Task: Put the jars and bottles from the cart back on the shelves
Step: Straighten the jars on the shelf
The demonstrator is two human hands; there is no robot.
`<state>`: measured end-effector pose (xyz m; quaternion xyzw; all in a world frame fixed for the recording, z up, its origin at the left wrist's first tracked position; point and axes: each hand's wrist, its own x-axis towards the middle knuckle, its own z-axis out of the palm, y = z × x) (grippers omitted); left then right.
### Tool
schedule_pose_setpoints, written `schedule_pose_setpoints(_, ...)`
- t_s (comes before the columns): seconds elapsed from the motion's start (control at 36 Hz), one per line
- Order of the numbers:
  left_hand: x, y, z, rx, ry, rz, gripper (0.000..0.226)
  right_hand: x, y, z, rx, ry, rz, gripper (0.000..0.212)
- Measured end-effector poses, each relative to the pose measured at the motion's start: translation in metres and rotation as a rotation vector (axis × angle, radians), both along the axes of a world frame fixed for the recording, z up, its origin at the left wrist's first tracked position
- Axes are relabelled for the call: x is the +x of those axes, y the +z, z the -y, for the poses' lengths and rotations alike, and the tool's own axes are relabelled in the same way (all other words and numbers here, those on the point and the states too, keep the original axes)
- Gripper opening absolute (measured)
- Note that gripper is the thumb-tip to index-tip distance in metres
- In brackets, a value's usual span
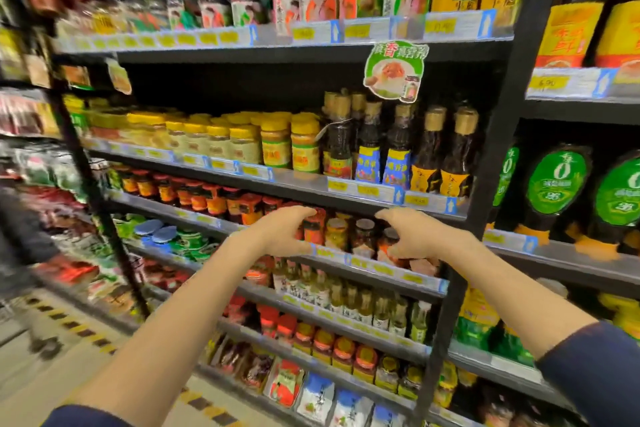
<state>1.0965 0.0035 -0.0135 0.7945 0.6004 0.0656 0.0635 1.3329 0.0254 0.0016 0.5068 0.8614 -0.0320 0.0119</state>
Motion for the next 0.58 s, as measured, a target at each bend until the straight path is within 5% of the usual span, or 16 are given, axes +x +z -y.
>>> schedule_pose_setpoints(0.58,-0.123,0.021,-0.112,0.088,0.157,0.071,0.076,-0.137,0.018,-0.139,0.100,0.222,-0.082,0.062)
